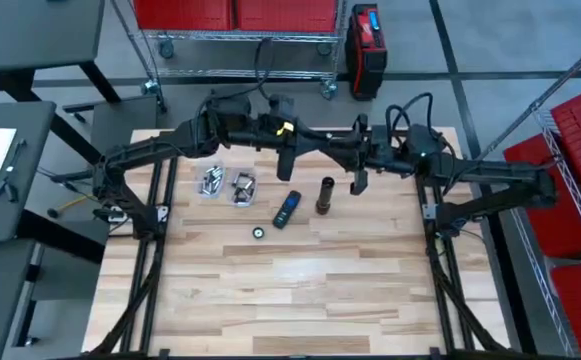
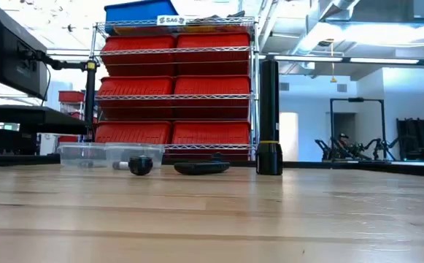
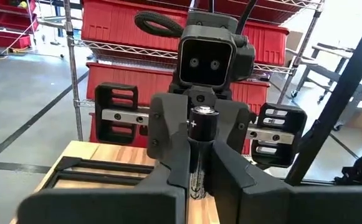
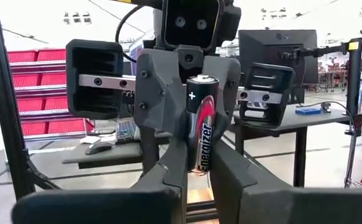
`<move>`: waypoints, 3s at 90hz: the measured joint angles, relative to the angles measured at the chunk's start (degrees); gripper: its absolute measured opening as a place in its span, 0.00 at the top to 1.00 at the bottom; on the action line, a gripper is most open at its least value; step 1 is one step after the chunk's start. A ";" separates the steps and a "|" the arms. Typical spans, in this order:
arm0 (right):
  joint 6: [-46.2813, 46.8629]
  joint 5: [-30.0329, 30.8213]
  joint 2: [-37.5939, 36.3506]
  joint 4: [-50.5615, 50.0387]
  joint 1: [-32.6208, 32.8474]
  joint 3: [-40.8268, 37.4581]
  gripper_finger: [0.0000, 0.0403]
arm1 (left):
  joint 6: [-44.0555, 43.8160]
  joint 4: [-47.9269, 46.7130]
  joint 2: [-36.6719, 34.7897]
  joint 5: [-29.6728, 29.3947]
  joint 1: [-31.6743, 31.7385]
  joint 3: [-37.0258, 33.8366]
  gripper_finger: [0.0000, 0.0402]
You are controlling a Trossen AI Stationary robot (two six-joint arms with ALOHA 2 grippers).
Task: Insert battery
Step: Insert the silver battery into the flashlight battery compartment
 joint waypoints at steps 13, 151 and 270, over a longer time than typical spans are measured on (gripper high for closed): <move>-0.06 0.02 -0.17 -0.15 0.00 0.00 0.93 | -0.06 0.00 0.00 0.07 -0.02 0.00 0.92; -2.37 0.39 -0.72 -6.61 0.53 1.78 0.93 | 0.80 5.18 2.12 0.22 -2.23 0.00 0.61; -18.55 12.02 -2.91 -9.62 0.87 5.76 0.55 | 0.58 14.45 1.27 -3.34 0.59 6.66 0.93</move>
